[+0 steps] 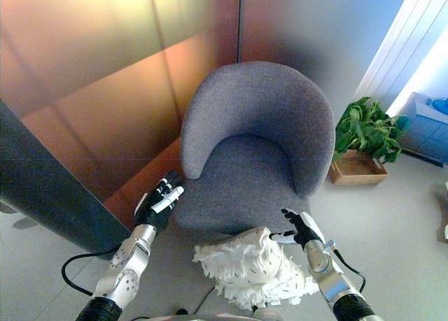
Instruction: Pick up the pillow and put it on the sofa.
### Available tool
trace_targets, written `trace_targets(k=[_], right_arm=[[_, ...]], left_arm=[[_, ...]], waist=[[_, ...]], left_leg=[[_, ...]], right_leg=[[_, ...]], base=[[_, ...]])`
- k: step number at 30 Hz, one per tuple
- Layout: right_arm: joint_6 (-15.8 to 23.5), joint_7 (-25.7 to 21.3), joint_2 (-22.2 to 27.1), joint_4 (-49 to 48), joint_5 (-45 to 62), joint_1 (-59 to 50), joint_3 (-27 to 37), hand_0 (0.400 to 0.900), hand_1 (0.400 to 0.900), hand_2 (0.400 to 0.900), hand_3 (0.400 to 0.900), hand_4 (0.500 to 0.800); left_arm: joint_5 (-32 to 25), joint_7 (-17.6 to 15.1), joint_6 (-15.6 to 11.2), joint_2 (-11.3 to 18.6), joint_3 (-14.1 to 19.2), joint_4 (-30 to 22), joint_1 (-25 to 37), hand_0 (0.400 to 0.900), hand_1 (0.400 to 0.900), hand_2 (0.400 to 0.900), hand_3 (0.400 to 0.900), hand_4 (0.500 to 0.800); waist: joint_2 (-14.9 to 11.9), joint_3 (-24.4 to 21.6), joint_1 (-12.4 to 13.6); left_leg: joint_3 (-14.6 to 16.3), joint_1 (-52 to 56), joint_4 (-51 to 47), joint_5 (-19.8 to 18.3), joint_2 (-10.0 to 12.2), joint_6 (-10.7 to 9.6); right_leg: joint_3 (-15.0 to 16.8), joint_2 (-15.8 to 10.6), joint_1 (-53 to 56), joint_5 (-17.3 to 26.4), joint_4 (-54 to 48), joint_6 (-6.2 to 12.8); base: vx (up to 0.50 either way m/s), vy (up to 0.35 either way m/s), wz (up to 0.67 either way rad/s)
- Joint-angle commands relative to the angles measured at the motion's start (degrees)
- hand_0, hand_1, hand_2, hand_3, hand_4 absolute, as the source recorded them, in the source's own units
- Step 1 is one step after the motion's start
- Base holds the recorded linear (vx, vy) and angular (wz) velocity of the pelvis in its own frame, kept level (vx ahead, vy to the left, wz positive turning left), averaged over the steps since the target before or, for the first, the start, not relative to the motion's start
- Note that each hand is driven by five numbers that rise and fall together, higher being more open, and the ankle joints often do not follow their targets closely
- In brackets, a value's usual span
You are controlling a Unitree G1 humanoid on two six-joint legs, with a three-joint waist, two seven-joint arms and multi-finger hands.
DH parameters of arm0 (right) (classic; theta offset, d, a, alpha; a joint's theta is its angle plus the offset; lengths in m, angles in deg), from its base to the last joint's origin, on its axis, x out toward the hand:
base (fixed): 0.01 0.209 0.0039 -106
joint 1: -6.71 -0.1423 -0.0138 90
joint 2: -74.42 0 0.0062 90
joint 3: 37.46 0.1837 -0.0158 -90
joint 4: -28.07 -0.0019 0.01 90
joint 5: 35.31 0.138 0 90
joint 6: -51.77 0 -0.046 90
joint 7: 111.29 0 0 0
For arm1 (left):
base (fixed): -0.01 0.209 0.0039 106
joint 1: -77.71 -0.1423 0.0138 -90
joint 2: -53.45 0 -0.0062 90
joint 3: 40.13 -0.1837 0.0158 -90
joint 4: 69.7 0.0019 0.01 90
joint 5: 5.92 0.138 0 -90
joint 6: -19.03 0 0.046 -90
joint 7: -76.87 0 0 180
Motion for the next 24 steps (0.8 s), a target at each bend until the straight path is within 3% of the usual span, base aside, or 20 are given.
trace_targets(k=[1, 12, 24], right_arm=[[2.93, -2.28, 0.95, -0.76, -2.24, -5.43, 1.12, 0.9, 0.9, 0.9, 0.9, 0.8], [2.09, -0.94, 0.55, 2.13, -1.36, -4.36, 1.27, 0.9, 0.9, 0.9, 0.9, 0.8], [1.51, -2.65, -1.43, 10.14, -1.3, -6.24, -0.94, 0.9, 0.9, 0.9, 0.9, 0.8]], left_arm=[[3.06, 0.51, -4.61, 0.9, 2.13, -3.44, 4.56, 0.9, 0.9, 0.9, 0.9, 0.8], [1.58, 1.84, -6.38, 0.81, 3.25, -3.43, 3.64, 0.9, 0.9, 0.9, 0.9, 0.8], [1.63, 3.06, -6.28, 1.65, 0.78, -3.88, 3.1, 0.9, 0.9, 0.9, 0.9, 0.8]], waist=[[0.65, -2.09, 0.04], [0.3, -2.12, 0.21], [0.76, -0.77, 1.32]], left_leg=[[-1.88, -2.12, 0.17, 0.59, 0.66, -0.57], [-1.82, -1.63, 0.17, 0.37, 0.86, -0.52], [-2.08, -1.93, 0.17, 0.3, 0.42, -0.38]], right_leg=[[-1.56, -3.96, 7.57, -4.4, 0.5, 6.51], [-1.2, -3.77, 7.62, -4.46, 0.47, 6.29], [-0.87, -3.86, 6.57, -4.06, 0.26, 6.3]], base=[[0.0, 0.0, 0.0], [0.02, -0.01, 0.0], [0.05, -0.004, 0.0]])
